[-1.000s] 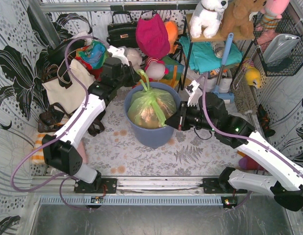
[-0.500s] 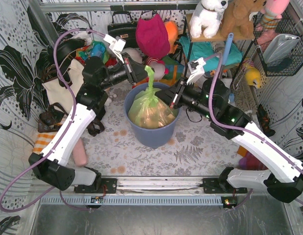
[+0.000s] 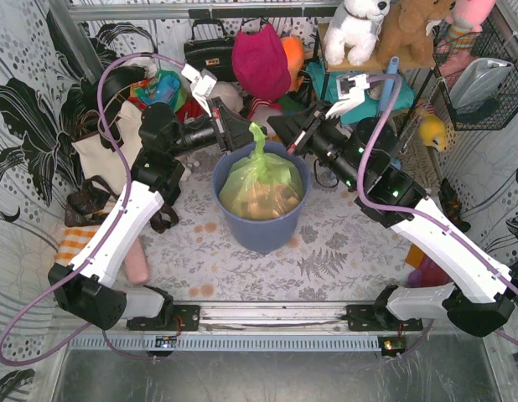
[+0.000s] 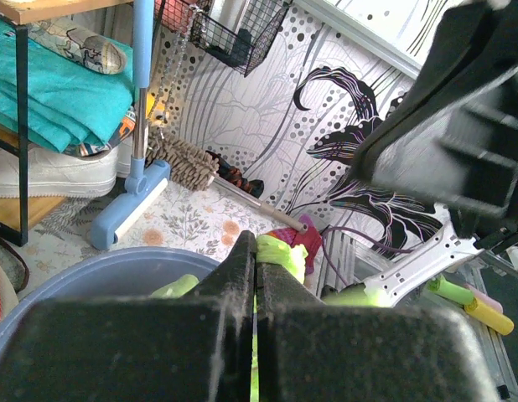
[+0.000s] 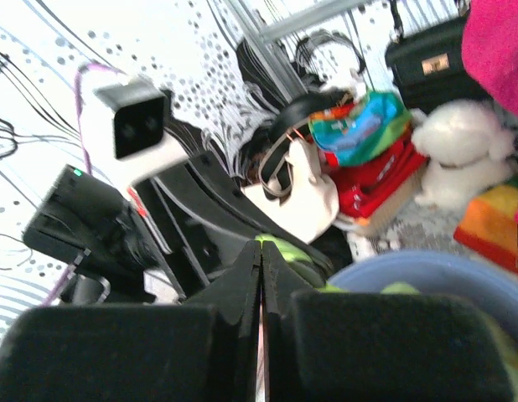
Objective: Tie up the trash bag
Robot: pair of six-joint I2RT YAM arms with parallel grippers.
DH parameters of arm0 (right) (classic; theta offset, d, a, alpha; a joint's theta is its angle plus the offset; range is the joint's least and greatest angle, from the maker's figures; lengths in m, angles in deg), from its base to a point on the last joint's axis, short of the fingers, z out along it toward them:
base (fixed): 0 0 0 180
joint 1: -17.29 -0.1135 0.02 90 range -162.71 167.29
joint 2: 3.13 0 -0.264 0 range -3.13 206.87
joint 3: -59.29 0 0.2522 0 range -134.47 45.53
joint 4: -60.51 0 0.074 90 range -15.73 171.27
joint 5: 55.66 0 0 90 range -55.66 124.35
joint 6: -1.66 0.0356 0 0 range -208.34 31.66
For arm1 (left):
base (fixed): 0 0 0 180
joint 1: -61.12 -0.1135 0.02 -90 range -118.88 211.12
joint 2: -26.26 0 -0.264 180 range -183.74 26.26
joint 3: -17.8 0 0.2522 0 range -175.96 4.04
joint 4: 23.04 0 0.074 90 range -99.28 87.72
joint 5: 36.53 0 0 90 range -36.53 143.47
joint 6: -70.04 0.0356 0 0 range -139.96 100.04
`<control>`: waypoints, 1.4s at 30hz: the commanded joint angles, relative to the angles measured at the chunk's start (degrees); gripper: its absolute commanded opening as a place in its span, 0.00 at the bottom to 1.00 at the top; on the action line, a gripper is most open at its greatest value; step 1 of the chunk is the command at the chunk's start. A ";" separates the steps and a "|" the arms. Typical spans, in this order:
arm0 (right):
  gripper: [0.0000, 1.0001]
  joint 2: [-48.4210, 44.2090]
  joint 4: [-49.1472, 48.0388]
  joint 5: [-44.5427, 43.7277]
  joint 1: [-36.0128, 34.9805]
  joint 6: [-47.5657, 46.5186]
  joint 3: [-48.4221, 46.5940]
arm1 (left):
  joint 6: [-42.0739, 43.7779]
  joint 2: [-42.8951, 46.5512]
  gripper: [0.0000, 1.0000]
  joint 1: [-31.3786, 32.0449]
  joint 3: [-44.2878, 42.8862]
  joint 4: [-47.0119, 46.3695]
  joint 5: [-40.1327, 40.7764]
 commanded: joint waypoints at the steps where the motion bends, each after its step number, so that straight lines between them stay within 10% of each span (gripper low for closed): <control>1: 0.00 0.82 -4.83 -1.24 -0.12 -3.04 -5.26 | 0.98 1.45 0.00 0.28 0.50 -3.40 -0.92; 7: 0.00 1.60 -3.29 -0.69 -0.14 -3.72 -6.69 | 2.29 1.98 0.01 0.28 0.28 -2.69 -0.34; 14: 0.02 -2.88 1.94 -5.86 -0.14 -4.80 -1.72 | 8.37 4.50 0.59 0.32 -0.65 5.87 7.63; 26: 0.55 -12.70 13.36 -28.61 -0.14 -16.27 10.47 | 11.66 15.46 0.97 0.32 12.57 13.17 57.08; 33: 0.97 -14.94 14.08 -37.13 4.82 -23.70 23.99 | 12.67 20.30 0.98 0.29 31.12 4.43 77.13; 42: 0.97 -17.59 3.98 -28.32 25.02 -23.00 46.86 | 16.65 22.84 0.98 0.01 55.32 -16.60 92.54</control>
